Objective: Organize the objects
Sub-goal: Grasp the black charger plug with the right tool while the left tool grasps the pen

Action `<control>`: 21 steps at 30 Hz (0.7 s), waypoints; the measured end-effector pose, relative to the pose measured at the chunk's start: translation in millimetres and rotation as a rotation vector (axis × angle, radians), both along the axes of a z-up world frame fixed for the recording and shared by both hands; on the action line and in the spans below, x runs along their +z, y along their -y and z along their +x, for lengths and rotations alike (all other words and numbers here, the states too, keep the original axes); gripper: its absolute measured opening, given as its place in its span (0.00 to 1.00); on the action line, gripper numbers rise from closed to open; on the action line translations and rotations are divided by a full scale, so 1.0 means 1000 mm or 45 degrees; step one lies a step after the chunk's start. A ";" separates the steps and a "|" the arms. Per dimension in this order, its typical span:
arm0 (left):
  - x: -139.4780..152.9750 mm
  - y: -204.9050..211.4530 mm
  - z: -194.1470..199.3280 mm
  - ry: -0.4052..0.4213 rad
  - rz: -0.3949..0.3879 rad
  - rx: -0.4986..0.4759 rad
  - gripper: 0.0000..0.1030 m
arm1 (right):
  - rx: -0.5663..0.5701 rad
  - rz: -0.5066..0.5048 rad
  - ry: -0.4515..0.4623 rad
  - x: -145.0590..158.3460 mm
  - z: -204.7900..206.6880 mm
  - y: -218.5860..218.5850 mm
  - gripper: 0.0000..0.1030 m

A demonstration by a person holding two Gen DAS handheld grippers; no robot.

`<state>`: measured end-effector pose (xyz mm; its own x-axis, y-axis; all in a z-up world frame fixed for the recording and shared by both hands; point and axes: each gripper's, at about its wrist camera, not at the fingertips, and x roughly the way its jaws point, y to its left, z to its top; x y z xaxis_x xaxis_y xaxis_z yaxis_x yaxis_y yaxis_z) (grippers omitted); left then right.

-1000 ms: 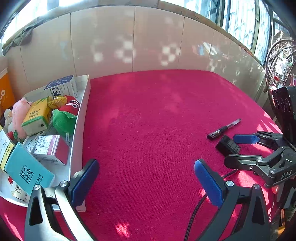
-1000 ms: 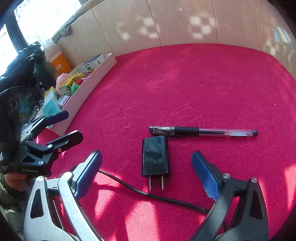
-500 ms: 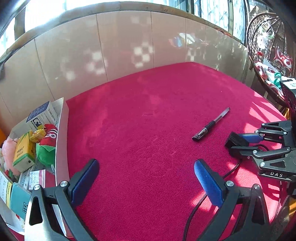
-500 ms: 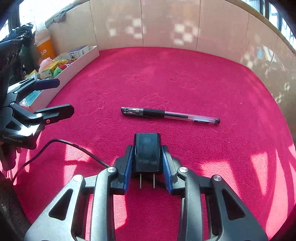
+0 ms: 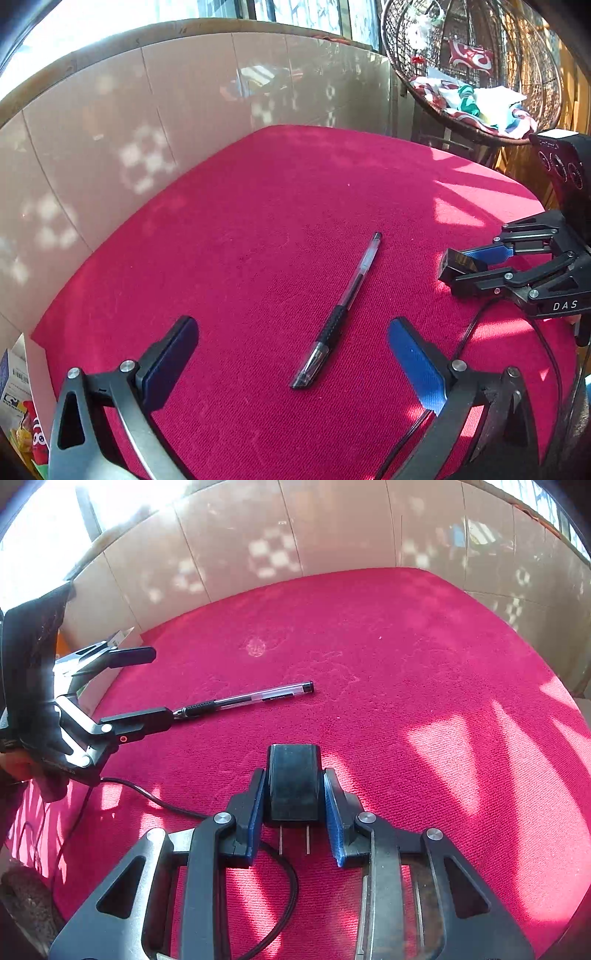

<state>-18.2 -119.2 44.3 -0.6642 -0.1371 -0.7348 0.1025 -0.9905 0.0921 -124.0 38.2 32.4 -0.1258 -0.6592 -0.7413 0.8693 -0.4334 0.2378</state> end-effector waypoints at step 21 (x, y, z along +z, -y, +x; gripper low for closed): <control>-0.013 -0.024 -0.031 0.207 0.078 -0.270 0.07 | -0.009 -0.097 0.100 -0.007 -0.002 -0.010 0.29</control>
